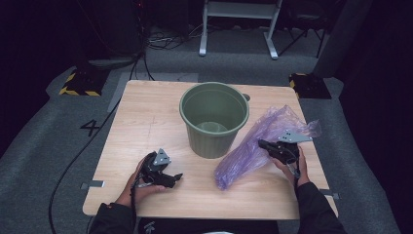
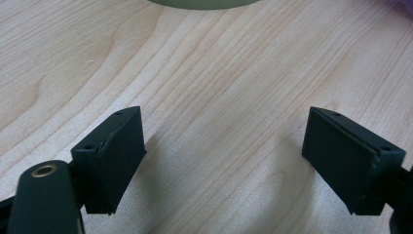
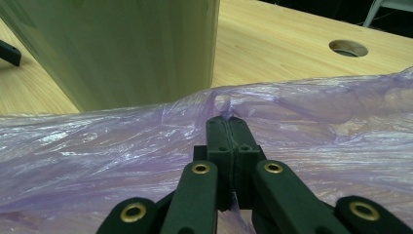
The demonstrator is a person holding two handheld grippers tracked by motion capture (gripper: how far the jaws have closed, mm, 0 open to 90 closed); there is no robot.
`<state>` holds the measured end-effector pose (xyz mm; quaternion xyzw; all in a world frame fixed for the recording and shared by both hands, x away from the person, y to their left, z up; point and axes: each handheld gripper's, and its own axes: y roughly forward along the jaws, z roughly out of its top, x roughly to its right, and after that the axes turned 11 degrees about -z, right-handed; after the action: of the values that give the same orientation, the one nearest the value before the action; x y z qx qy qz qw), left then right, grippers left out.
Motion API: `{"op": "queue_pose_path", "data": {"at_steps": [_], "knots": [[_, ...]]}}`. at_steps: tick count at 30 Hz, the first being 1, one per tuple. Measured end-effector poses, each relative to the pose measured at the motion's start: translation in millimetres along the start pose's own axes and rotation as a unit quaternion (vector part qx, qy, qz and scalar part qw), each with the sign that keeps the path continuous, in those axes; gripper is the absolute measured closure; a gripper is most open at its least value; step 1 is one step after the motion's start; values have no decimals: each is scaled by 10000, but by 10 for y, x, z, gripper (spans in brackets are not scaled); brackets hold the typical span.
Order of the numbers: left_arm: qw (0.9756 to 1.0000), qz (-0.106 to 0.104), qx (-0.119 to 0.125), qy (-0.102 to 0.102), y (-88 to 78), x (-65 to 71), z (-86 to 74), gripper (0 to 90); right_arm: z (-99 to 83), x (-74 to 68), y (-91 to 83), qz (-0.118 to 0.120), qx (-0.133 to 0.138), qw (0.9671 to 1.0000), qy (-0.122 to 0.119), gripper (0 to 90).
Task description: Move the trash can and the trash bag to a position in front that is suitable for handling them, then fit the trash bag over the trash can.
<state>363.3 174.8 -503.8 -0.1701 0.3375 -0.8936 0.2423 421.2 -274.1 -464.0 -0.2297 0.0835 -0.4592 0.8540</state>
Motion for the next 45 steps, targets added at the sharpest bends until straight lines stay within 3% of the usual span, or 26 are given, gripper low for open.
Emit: {"op": "queue_pose_path", "data": {"at_steps": [30, 40, 45], "knots": [[10000, 6, -4, 1, 2, -1, 3, 152, 126, 9, -75, -9, 282, 9996, -48, 900], [10000, 0, -16, 11, 3, -5, 7, 151, 165, 22, -90, 97, 378, 9992, 10, 900], [10000, 3, -16, 8, 3, -4, 7, 150, 227, -15, -105, 149, 436, 9989, -87, 900]]}}
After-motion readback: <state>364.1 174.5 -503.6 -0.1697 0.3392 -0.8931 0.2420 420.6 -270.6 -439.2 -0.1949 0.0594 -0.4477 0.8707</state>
